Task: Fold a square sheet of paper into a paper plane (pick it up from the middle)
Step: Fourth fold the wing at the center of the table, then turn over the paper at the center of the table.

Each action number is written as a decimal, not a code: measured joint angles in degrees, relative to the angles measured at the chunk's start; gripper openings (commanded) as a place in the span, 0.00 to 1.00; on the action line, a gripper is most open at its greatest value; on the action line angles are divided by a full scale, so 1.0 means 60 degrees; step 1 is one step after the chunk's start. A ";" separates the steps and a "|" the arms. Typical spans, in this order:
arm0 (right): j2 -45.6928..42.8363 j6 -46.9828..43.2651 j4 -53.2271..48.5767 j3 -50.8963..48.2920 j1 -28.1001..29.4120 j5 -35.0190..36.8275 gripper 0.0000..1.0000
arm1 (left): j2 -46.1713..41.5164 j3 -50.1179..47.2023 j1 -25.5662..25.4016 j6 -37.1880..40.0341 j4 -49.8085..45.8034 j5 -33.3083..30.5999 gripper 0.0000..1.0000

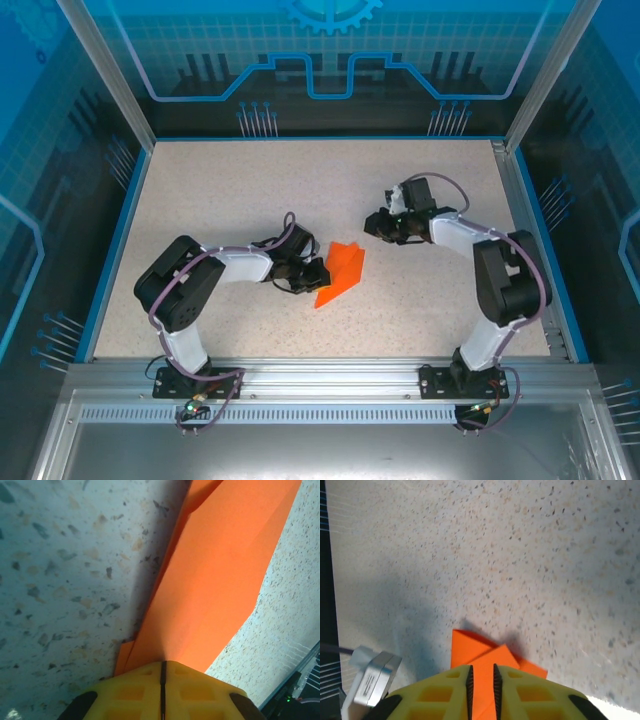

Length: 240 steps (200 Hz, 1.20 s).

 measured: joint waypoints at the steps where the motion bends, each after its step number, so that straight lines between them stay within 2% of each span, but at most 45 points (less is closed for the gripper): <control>1: -0.0022 0.0004 -0.0004 -0.0029 0.0004 0.0000 0.25 | 0.0000 -0.0007 0.0000 -0.0022 0.0004 0.0004 0.10; 40: -0.0856 0.0594 -0.0131 -0.1665 0.0444 0.0018 0.34 | 0.0015 -0.0157 -0.0321 -0.1115 0.0539 0.0047 0.11; 74: -0.1067 0.1096 -0.0164 -0.2404 0.1122 0.0025 0.38 | 0.0047 -0.0160 -0.0565 -0.1745 0.0739 0.0044 0.15; 162: -0.0827 0.1468 -0.0153 -0.2393 0.1450 0.0586 0.39 | 0.0044 -0.0073 -0.0579 -0.1621 0.0634 0.0044 0.18; 240: -0.0623 0.1971 -0.0058 -0.2346 0.1450 0.0499 0.33 | 0.0047 0.0062 -0.0586 -0.1231 0.0266 0.0040 0.18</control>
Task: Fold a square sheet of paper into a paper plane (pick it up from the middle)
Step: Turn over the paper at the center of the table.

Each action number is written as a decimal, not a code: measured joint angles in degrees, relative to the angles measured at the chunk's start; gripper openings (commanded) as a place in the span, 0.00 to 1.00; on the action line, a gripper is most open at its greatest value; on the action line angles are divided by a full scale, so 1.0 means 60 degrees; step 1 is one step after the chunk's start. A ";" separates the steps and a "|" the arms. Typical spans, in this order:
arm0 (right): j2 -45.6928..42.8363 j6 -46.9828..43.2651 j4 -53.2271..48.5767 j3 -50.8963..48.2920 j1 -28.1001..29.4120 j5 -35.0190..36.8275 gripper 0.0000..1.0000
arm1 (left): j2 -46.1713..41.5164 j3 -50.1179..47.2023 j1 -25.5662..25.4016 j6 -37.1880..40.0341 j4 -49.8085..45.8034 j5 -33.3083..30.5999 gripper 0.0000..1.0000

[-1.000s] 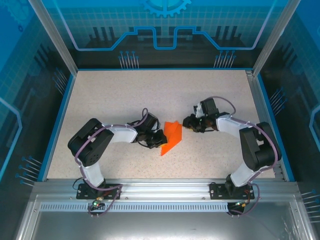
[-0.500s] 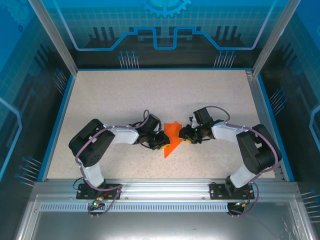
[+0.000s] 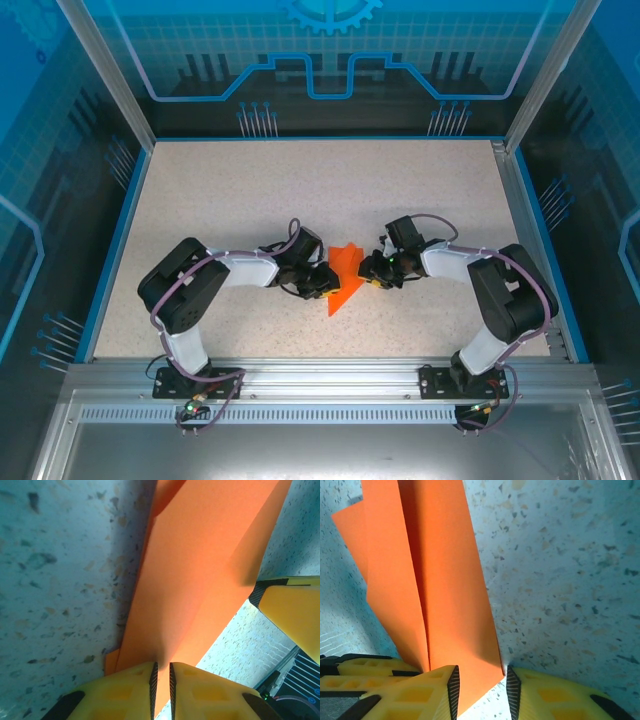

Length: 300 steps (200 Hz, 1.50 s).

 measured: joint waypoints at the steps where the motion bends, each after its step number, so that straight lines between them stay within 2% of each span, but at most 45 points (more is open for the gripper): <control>1: 0.0000 0.0004 0.0000 0.0000 0.0000 -0.0004 0.33 | 0.0000 0.0000 0.0000 0.0004 0.0000 0.0000 0.18; 57: 0.0164 0.0321 0.0900 -0.0007 0.0189 -0.0433 0.33 | 0.0025 0.0069 0.0000 0.0047 -0.0106 0.0004 0.18; 101: 0.0168 0.0419 0.1177 0.0004 0.0208 -0.0572 0.38 | 0.0022 0.0073 0.0000 0.0051 -0.0120 0.0000 0.18; 229: 0.1038 0.0412 0.2248 0.0295 0.0361 -0.0980 0.37 | -0.0514 -0.0284 0.0000 0.0084 0.0033 -0.0157 0.18; 262: 0.1330 0.0335 0.2324 0.0623 0.0463 -0.1060 0.30 | -0.0514 -0.0331 0.0000 0.0160 0.0018 -0.0193 0.18; 300: 0.1548 0.0135 0.2266 0.0947 0.0616 -0.1049 0.12 | -0.0616 -0.0361 0.0000 0.0262 -0.0007 -0.0335 0.18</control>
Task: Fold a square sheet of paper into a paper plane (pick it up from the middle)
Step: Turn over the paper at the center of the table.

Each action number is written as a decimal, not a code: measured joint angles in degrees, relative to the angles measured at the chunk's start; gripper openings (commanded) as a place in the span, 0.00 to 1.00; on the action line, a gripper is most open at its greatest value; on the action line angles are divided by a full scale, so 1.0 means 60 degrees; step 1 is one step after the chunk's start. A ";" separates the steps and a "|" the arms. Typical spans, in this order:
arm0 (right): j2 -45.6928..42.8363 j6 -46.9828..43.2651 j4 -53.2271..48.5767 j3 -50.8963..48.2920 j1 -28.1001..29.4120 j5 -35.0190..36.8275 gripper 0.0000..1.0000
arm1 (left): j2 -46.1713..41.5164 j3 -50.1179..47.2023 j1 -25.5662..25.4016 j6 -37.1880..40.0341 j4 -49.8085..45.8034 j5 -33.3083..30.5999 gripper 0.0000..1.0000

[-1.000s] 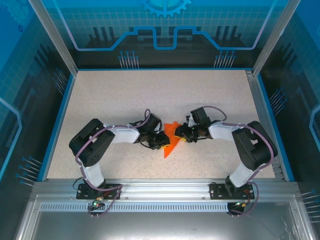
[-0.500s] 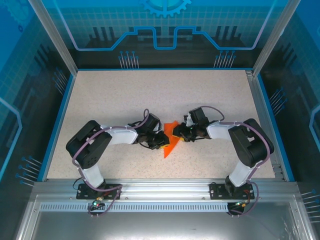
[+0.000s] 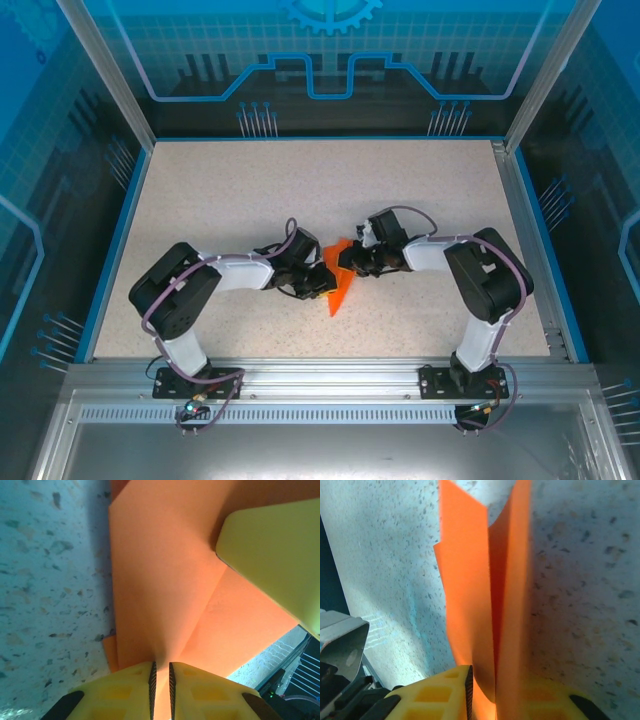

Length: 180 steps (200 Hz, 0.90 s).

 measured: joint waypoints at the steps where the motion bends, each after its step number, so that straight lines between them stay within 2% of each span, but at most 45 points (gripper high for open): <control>1: 0.0000 -0.0029 -0.0004 0.0004 0.0004 0.0004 0.11 | -0.0007 -0.0004 0.0000 0.0000 -0.0007 -0.0007 0.18; 41: -0.0168 -0.0794 -0.1337 0.0780 0.0018 0.0390 0.06 | -0.1242 -0.0423 0.0000 0.0040 -0.0401 -0.0933 0.19; 68: -0.0863 -0.1825 -0.3257 0.1854 0.0084 0.1545 0.07 | -0.2550 -0.0703 0.0004 0.0040 -0.0918 -0.2065 0.21; 89: -0.1315 -0.2550 -0.5089 0.3107 0.0357 0.3264 0.08 | -0.3464 -0.0991 0.0033 0.0015 -0.1326 -0.2994 0.24; 120: -0.1027 -0.3129 -0.7876 0.5300 0.1220 0.6725 0.08 | -0.4397 -0.1468 0.0211 -0.0229 -0.2073 -0.4211 0.26; 149: 0.0499 -0.3027 -1.0371 0.7286 0.2095 0.9868 0.09 | -0.5155 -0.1858 0.0364 -0.0710 -0.2947 -0.5264 0.29; 180: 0.2885 -0.2554 -1.2269 0.9060 0.2725 1.1551 0.09 | -0.6222 -0.2237 0.0397 -0.1239 -0.3650 -0.6240 0.34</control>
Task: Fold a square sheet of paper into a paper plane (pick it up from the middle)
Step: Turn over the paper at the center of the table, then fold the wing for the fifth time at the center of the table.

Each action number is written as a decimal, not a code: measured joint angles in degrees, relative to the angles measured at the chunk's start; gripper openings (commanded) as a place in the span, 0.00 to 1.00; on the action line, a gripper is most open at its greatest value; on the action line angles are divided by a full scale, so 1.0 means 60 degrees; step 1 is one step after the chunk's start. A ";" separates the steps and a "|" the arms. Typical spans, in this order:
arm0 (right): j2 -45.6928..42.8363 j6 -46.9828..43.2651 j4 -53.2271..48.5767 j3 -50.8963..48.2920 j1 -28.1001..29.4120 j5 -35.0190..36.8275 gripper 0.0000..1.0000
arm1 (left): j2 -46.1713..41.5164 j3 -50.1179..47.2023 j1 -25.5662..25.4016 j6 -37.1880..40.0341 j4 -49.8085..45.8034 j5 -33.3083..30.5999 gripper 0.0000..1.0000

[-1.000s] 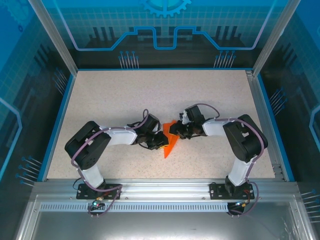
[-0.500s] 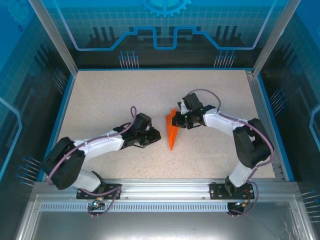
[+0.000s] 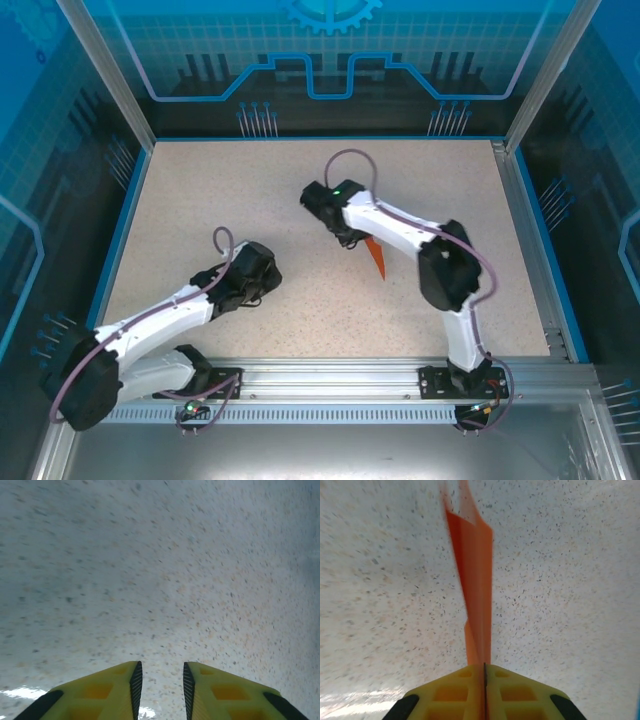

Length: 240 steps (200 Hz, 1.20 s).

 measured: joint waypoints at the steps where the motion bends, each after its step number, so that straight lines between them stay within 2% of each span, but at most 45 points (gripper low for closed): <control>1: 0.0055 0.0011 -0.0033 0.0033 0.0011 0.0022 0.09 | -0.0029 -0.0007 0.0000 -0.0011 -0.0011 -0.0022 0.34; 34: 0.2058 0.0386 -0.0885 0.1333 0.0608 -0.0004 0.11 | -0.1129 -0.0368 0.0058 -0.0310 -0.0546 -0.0707 0.38; 57: 0.2889 0.0612 -0.1045 0.2266 0.0984 -0.0692 0.24 | -0.1548 -0.0557 0.0113 -0.0375 -0.0787 -0.0940 0.39; 81: 0.3045 0.0459 -0.0718 0.2528 0.1235 -0.1821 0.39 | -0.1610 -0.0648 0.0124 -0.0474 -0.0907 -0.1005 0.39; 107: 0.2269 0.0168 0.0386 0.1541 0.1191 -0.3242 0.58 | -0.1548 -0.0681 0.0127 -0.0488 -0.0936 -0.0998 0.40; 128: 0.0484 -0.0069 0.1956 -0.0444 0.0914 -0.4911 0.66 | -0.1413 -0.0681 0.0124 -0.0481 -0.0907 -0.0987 0.40; 138: -0.0608 -0.0113 0.2772 -0.1472 0.0678 -0.5781 0.67 | -0.1304 -0.0678 0.0127 -0.0463 -0.0874 -0.0958 0.41; 160: -0.2546 -0.0127 0.4612 -0.3253 -0.0007 -0.7530 0.62 | -0.0947 -0.0670 0.0135 -0.0299 -0.0692 -0.0794 0.41; 180: -0.3530 -0.0036 0.6098 -0.4605 -0.0805 -0.8626 0.42 | -0.0484 -0.0576 0.0164 -0.0029 -0.0477 -0.0463 0.42; 189: -0.3643 -0.0029 0.6634 -0.5118 -0.1166 -0.9103 0.32 | -0.0244 -0.0474 0.0171 0.0084 -0.0342 -0.0233 0.43; 208: -0.3483 0.0098 0.7512 -0.6040 -0.1920 -0.9992 0.21 | 0.0331 -0.0189 0.0171 0.0397 0.0044 0.0335 0.43; 240: -0.2801 0.0073 0.8164 -0.6492 -0.2524 -1.1081 0.17 | 0.1479 0.0401 0.0171 0.0729 0.0623 0.1322 0.43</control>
